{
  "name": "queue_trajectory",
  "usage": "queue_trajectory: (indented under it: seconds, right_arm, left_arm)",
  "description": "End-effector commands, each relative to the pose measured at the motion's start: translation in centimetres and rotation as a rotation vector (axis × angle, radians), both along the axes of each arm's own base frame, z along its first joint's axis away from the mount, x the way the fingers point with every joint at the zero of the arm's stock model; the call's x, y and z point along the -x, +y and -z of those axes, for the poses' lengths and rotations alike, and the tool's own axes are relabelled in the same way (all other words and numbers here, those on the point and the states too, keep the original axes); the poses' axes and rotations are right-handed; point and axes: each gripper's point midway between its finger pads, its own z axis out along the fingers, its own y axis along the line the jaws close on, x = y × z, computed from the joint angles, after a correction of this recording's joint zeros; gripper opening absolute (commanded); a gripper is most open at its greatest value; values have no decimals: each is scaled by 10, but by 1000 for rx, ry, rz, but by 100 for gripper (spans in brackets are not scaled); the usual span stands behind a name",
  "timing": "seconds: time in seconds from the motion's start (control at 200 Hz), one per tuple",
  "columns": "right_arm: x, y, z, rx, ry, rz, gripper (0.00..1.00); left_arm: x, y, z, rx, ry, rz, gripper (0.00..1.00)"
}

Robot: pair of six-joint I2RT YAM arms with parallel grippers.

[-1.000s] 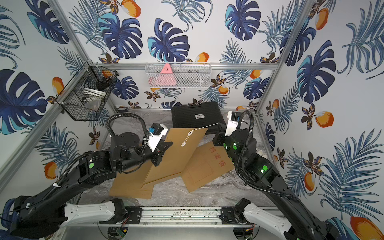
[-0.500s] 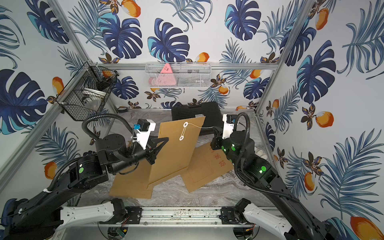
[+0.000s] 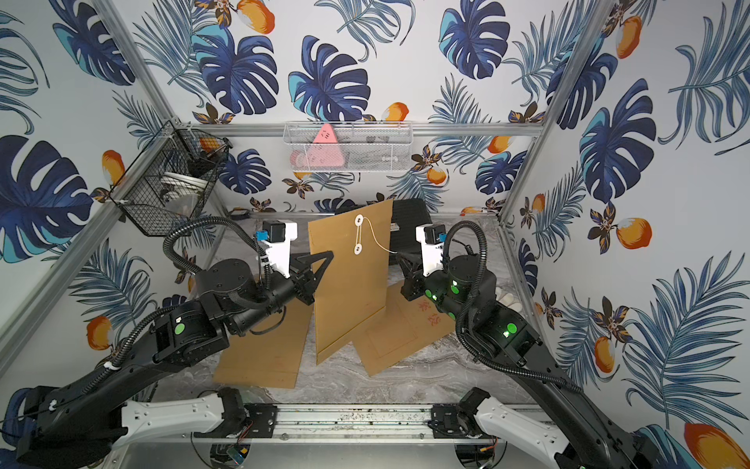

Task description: Open the file bag

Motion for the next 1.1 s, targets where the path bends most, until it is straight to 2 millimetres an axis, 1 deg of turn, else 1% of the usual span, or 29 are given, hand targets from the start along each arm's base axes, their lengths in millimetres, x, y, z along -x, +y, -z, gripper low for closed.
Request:
queue_trajectory:
  seconds: [0.0, 0.185, 0.31, 0.385, 0.39, 0.4, 0.43, 0.631, 0.756, 0.856, 0.986, 1.096]
  right_arm:
    - [4, 1, 14, 55, 22, -22, 0]
    - [3, -5, 33, 110, 79, 3, 0]
    - [-1, -11, 52, 169, 137, 48, 0]
    - [-3, -15, 56, 180, 150, 70, 0]
    - [-3, -15, 63, 189, 161, 72, 0]
    - [-3, -16, 68, 196, 170, 75, 0]
    - [-3, -17, 72, 202, 178, 84, 0]
    - [0, -21, 80, 211, 202, 91, 0]
    - [2, -20, 91, 245, 220, 71, 0]
    - [5, -17, 93, 252, 216, 42, 0]
    - [8, -13, 97, 264, 219, 9, 0]
    - [8, -12, 101, 274, 223, 4, 0]
  left_arm:
    - [-4, 4, -28, 88, -48, -29, 0]
    - [-5, 2, -32, 79, -59, -30, 0]
    - [-5, 2, -32, 80, -62, -31, 0]
    - [-5, 2, -31, 75, -60, -31, 0]
    - [-5, 2, -31, 75, -60, -32, 0]
    - [-5, 2, -31, 75, -60, -32, 0]
    - [-5, 3, -32, 74, -61, -31, 0]
    - [-6, 4, -33, 58, -70, -45, 0]
    - [-8, 0, -36, 19, -77, -35, 0]
    - [-11, -5, -40, -7, -92, -31, 0]
    - [-21, -9, -41, -43, -94, -48, 0]
    - [-34, -16, -38, -66, -73, -44, 0]
